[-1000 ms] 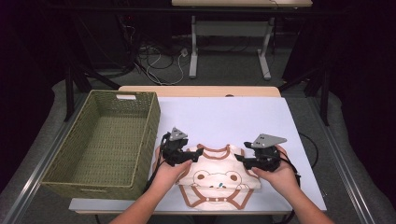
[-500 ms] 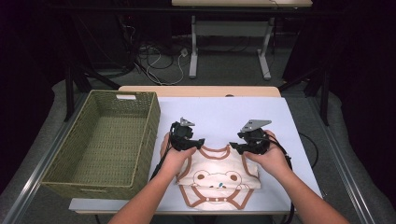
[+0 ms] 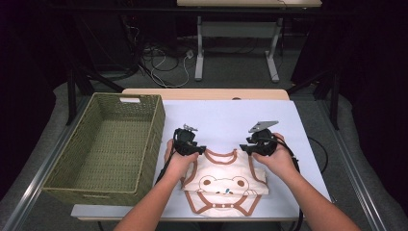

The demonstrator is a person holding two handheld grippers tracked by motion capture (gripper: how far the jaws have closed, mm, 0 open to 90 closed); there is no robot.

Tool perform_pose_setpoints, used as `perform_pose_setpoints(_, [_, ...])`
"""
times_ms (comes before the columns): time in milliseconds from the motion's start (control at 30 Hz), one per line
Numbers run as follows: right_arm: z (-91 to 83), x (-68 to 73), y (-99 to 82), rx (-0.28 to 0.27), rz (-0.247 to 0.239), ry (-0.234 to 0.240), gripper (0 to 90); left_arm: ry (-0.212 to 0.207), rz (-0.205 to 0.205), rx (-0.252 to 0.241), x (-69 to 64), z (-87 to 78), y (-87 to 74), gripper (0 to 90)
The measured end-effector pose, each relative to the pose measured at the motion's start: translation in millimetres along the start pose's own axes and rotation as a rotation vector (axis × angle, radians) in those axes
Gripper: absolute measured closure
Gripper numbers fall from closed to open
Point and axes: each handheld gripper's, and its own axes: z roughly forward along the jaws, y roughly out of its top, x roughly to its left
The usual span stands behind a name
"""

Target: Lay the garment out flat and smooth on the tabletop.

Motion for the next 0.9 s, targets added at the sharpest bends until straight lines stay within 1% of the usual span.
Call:
perform_pose_setpoints(33, [0.0, 0.0, 0.0, 0.000, 0.000, 0.000, 57.4, 0.000, 0.000, 0.000, 0.0, 0.0, 0.0, 56.4])
perform_pose_setpoints(67, [0.5, -0.5, -0.3, 0.000, -0.002, 0.000, 57.4, -0.016, 0.005, 0.013, 0.8, 0.7, -1.0, 58.2])
perform_pose_setpoints(100, [0.6, -0.5, -0.4, 0.000, 0.004, -0.002, 57.4, -0.017, 0.010, 0.025, 0.9, 1.5, -1.4, 59.1])
perform_pose_setpoints(167, [1.7, -1.9, -0.4, -0.004, 0.001, -0.004, 57.7, -0.013, 0.011, 0.023, 0.6, 2.1, -1.8, 59.9])
perform_pose_setpoints(200, [1.9, -2.0, -0.3, -0.001, 0.010, -0.004, 58.0, -0.016, 0.019, 0.035, 0.8, 2.7, -1.8, 61.1])
perform_pose_setpoints(300, [3.2, -3.0, -0.7, 0.006, 0.012, -0.006, 58.0, -0.017, 0.007, 0.038, 0.1, 4.0, -2.5, 61.4])
perform_pose_setpoints(367, [5.1, -4.3, -0.9, 0.010, 0.014, -0.009, 58.0, -0.022, 0.023, 0.063, 1.8, 6.5, -3.2, 63.0])
perform_pose_setpoints(400, [5.4, -5.0, -0.9, 0.016, 0.012, -0.011, 58.1, -0.022, 0.017, 0.062, 1.6, 7.5, -3.9, 63.6])
perform_pose_setpoints(500, [7.4, -6.0, -1.9, 0.013, 0.017, -0.010, 58.0, -0.014, 0.025, 0.058, 1.3, 8.1, -4.2, 66.6])
perform_pose_setpoints(567, [7.4, -7.2, -2.2, 0.025, 0.012, -0.006, 58.1, -0.002, 0.041, 0.069, 0.6, 7.5, -4.2, 71.8])
perform_pose_setpoints(600, [7.5, -7.0, -2.5, 0.026, 0.022, -0.006, 58.3, 0.003, 0.042, 0.077, 0.0, 7.1, -4.4, 75.0])
perform_pose_setpoints(667, [8.7, -8.2, -3.5, 0.022, 0.019, -0.005, 58.5, 0.016, 0.056, 0.085, -1.3, 6.7, -4.5, 80.6])
perform_pose_setpoints(700, [9.0, -7.9, -3.6, 0.029, 0.029, -0.003, 58.6, 0.019, 0.051, 0.085, -2.6, 6.9, -4.8, 83.1])
perform_pose_setpoints(733, [8.8, -8.7, -3.6, 0.040, 0.028, -0.002, 59.0, 0.016, 0.054, 0.092, -2.7, 6.5, -4.5, 85.1])
perform_pose_setpoints(767, [9.7, -8.2, -3.8, 0.042, 0.040, -0.009, 59.7, 0.016, 0.054, 0.095, -2.9, 6.4, -4.4, 87.2])
perform_pose_setpoints(800, [10.9, -9.2, -4.5, 0.039, 0.028, -0.003, 60.6, 0.018, 0.058, 0.099, -3.0, 5.8, -4.0, 87.8])
perform_pose_setpoints(867, [12.1, -8.6, -5.2, 0.055, 0.027, -0.001, 62.6, 0.023, 0.051, 0.089, -4.6, 5.7, -4.2, 89.0])
perform_pose_setpoints(900, [12.8, -8.4, -5.5, 0.062, 0.026, 0.002, 62.9, 0.026, 0.055, 0.082, -4.9, 5.4, -3.9, 89.1])
